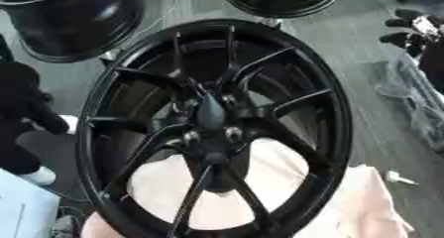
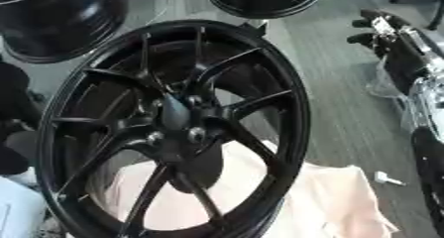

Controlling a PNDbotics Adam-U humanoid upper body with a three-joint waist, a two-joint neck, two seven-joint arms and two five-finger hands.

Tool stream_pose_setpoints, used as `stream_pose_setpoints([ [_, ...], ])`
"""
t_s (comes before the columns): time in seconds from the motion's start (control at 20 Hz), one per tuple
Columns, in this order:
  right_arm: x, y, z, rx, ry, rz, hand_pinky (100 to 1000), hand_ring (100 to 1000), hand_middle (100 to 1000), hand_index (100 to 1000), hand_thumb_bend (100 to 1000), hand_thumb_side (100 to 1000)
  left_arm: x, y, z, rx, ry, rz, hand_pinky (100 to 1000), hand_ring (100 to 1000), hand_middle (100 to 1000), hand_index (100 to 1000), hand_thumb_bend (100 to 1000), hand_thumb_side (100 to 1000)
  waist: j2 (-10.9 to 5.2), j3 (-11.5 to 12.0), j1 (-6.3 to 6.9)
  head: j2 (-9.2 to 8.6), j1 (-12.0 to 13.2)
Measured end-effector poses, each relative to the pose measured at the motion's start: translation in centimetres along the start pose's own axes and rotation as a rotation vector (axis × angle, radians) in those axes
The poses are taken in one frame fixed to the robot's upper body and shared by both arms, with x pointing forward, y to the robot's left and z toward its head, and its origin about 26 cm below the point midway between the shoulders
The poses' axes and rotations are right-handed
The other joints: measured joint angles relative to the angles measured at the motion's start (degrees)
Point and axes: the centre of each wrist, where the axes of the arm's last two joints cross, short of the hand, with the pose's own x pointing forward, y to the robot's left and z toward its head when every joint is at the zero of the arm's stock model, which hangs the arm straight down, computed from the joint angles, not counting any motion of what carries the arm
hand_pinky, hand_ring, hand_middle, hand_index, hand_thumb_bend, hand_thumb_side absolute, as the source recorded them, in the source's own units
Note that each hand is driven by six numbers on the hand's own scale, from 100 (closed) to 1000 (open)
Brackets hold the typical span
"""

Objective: Pull the pin out of the wheel hub.

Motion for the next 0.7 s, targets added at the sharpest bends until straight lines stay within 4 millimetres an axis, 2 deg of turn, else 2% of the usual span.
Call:
stream_pose_setpoints([
  [0.05,0.00,0.00,0.00,0.001,0.000,0.000,962,719,769,848,100,612,0.03,-0.06,-0.04,-0.012,-0.009,0.002,918,893,905,944,166,722,0.00,0.00,0.00,0.00,-0.02],
  [0.1,0.00,0.00,0.00,0.001,-0.001,0.000,962,719,769,848,100,613,0.07,-0.15,-0.10,-0.022,-0.019,0.003,921,898,910,951,166,817,0.00,0.00,-0.01,0.00,-0.03],
  [0.2,-0.01,0.00,0.00,0.001,0.000,0.000,962,719,769,848,100,613,0.12,-0.22,-0.15,-0.030,-0.033,0.007,925,902,915,959,176,923,0.01,0.00,-0.02,0.00,-0.03],
  [0.3,-0.01,0.00,0.00,0.001,0.000,0.000,962,719,769,848,100,613,0.09,-0.17,-0.11,-0.028,-0.037,0.008,927,904,917,964,192,958,0.01,0.00,-0.02,0.00,-0.03],
  [0.55,-0.02,0.00,0.00,0.001,0.000,0.000,962,719,769,848,100,614,0.15,-0.13,-0.10,-0.020,-0.042,0.001,925,901,914,963,181,924,0.01,0.00,-0.02,-0.03,-0.02],
  [0.7,-0.02,0.00,0.00,0.001,0.000,0.000,962,719,769,848,100,615,0.20,-0.11,-0.09,-0.011,-0.047,-0.002,920,897,909,960,100,905,0.01,0.00,-0.02,-0.22,-0.02],
])
